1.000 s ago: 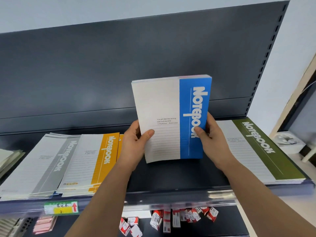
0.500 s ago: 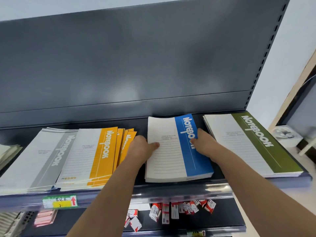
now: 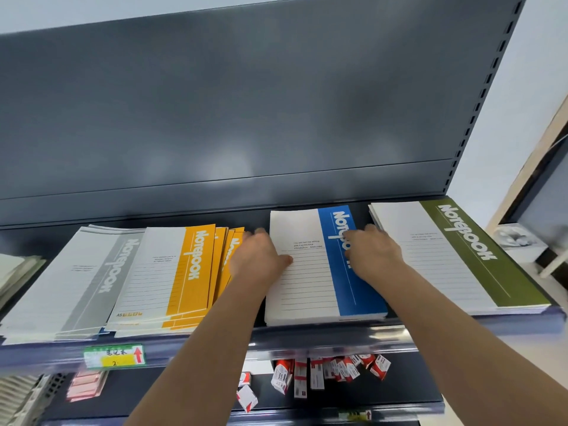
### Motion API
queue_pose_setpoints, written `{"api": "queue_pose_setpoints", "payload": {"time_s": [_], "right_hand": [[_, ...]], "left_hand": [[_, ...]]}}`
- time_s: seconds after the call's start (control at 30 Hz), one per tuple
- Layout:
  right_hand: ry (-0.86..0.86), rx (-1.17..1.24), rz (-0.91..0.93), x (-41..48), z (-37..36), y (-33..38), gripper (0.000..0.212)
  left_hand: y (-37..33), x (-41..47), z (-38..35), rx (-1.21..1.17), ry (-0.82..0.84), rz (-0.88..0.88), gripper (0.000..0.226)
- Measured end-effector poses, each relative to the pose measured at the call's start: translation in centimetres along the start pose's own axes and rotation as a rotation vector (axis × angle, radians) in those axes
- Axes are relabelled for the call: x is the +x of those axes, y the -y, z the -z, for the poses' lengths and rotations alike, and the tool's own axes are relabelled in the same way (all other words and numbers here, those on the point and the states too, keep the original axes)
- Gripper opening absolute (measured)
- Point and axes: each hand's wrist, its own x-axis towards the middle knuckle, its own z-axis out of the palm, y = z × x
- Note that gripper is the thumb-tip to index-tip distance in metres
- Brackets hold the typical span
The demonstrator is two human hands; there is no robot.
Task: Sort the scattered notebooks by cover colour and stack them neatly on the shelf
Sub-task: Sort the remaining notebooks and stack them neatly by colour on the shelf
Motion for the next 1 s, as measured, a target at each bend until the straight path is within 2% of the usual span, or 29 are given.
{"api": "queue_pose_setpoints", "payload": {"time_s": [0.13,0.33,0.57,0.83,1.0], "right_hand": [[-0.078,-0.234,0.136,-0.5,-0.5,0.8,0.041],[-0.118,-0.189,0.181,-1.2,-1.6,0.4,0.040],[-0.107,-0.243,0.238,-1.1,-0.2,1.7,0.032],[-0.086,-0.087,0.457,-1.5,0.0,8.0,0.038],[-0.115,-0.004,0.548,-3.2,-1.5,12.6,0.028]], "left_hand": [[-0.3,-0.5,-0.2,0.131,-0.056,-0.144,0.043],[0.5,-0.8,-0.4,0.084,-0.031,-0.180,0.042],[-0.5,-1.8,-0.3,0.169,-0.032,-0.150,0.036],[5.3,-3.4,3.8,0.092,-0.128,0.047,0.038],[11.9,-3.8,7.2,0.112,-0.250,0.181,0.040]]}}
